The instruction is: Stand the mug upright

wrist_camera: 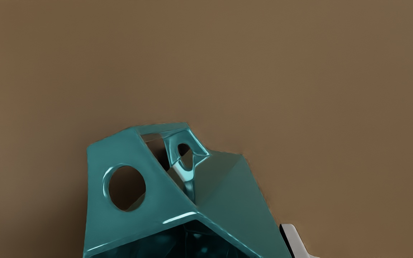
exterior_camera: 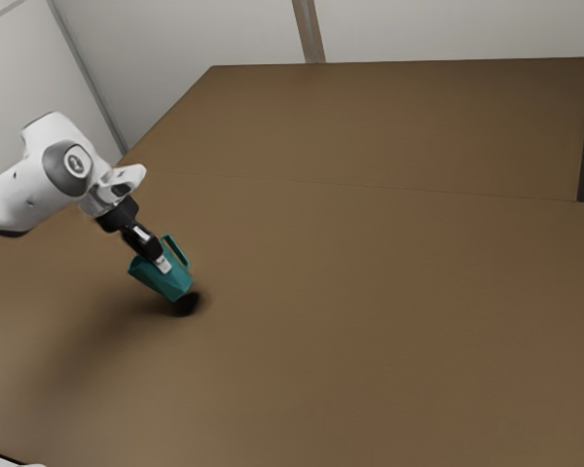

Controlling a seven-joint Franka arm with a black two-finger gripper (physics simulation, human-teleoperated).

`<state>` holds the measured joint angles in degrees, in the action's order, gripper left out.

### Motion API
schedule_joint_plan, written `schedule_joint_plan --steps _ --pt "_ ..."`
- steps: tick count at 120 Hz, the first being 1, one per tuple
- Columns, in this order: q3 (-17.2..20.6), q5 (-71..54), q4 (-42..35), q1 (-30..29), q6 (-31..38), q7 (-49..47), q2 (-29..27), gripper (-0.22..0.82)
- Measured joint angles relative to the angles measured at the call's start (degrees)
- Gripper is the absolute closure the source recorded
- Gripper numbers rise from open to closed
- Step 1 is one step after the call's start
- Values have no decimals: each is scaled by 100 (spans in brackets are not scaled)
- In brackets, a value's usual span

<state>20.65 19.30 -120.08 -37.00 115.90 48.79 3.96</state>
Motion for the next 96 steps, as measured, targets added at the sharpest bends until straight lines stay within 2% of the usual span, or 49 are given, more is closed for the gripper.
schedule_joint_plan --steps 16,38,71,96 --pt "353 -882 -247 17 440 -665 -235 78" --pt "704 -1265 -688 90 861 -1419 -608 78" --pt "943 -1289 -1191 -15 1077 -2238 -1062 79" --pt "1156 -1223 -1394 5 1160 -2662 -1095 78"
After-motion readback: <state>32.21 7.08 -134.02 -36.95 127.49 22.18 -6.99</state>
